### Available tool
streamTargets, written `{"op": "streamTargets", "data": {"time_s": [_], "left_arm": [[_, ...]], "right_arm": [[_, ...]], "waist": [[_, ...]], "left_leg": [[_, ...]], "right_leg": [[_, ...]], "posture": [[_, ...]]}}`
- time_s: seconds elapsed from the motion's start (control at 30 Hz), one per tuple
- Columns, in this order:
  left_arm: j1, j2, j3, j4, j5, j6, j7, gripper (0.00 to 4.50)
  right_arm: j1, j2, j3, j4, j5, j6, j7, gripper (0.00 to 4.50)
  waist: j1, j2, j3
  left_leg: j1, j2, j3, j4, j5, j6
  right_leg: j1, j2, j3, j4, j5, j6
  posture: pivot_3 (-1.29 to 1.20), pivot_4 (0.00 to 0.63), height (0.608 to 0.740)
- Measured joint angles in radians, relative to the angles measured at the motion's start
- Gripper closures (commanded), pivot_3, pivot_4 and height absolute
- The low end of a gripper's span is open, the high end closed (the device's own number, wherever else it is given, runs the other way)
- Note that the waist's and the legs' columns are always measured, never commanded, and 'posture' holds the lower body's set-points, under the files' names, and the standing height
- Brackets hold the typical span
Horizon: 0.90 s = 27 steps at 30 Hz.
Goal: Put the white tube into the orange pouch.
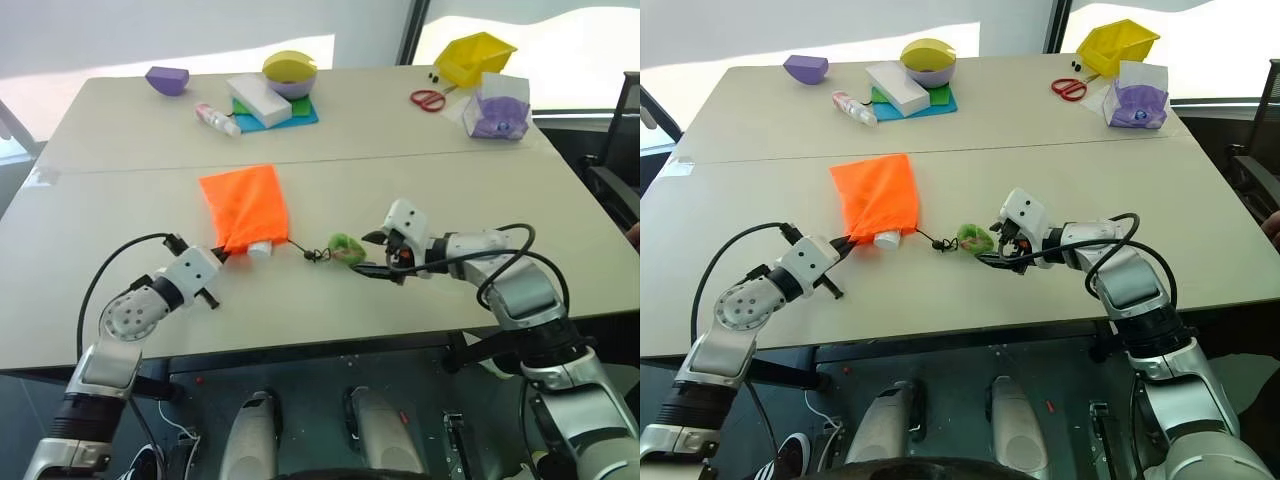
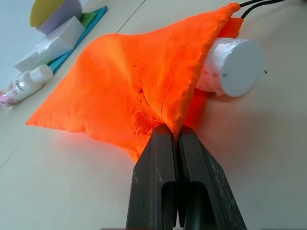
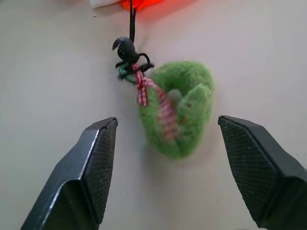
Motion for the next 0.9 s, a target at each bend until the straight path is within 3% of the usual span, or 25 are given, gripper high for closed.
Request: {"op": "streamTargets", "data": {"time_s": [0.1, 0.2, 0.33, 0.63, 0.9], "left_arm": [[0.0, -0.005, 0.0, -0.003, 0.0, 0.003, -0.002, 4.5], [-0.001, -0.014, -0.003, -0.004, 0.0, 0.003, -0.006, 4.5], [-0.013, -0.02, -0.018, -0.004, 0.002, 0.002, -0.009, 4.5], [-0.013, -0.019, -0.02, -0.011, 0.003, 0.007, -0.01, 4.5], [-0.004, -0.019, -0.02, -0.036, 0.012, 0.02, -0.009, 4.5]], "right_arm": [[-0.038, 0.049, -0.072, 0.004, 0.027, -0.048, -0.032, 1.21], [-0.054, 0.122, -0.092, -0.047, 0.087, -0.034, -0.029, 2.48], [-0.005, 0.255, 0.086, -0.039, 0.045, -0.074, -0.044, 4.47], [-0.049, 0.425, 0.256, 0.137, -0.091, -0.222, -0.081, 4.47], [-0.115, 0.523, 0.254, 0.319, -0.221, -0.293, -0.249, 4.47]], "waist": [[-0.001, 0.0, 0.0], [0.0, -0.001, -0.001], [-0.001, -0.001, -0.001], [-0.002, -0.001, -0.001], [-0.002, -0.002, -0.001]], "left_leg": [[0.0, 0.0, 0.0, 0.0, 0.0, 0.0], [0.001, 0.001, -0.001, 0.0, 0.0, 0.0], [0.0, 0.001, 0.0, 0.0, 0.0, 0.0], [0.0, 0.002, 0.0, 0.006, 0.0, 0.0], [0.0, 0.002, 0.001, 0.005, 0.0, 0.0]], "right_leg": [[0.0, 0.0, 0.0, 0.001, 0.0, 0.0], [0.0, 0.002, 0.0, 0.001, 0.0, 0.001], [-0.001, 0.002, 0.0, 0.003, 0.0, 0.001], [0.001, 0.001, 0.0, 0.004, 0.001, -0.001], [0.0, 0.001, -0.001, 0.004, 0.001, -0.001]], "posture": [[0.0, 0.15, 0.74], [0.0, 0.15, 0.74], [0.0, 0.15, 0.74], [0.0, 0.15, 0.74], [0.0, 0.15, 0.74]]}}
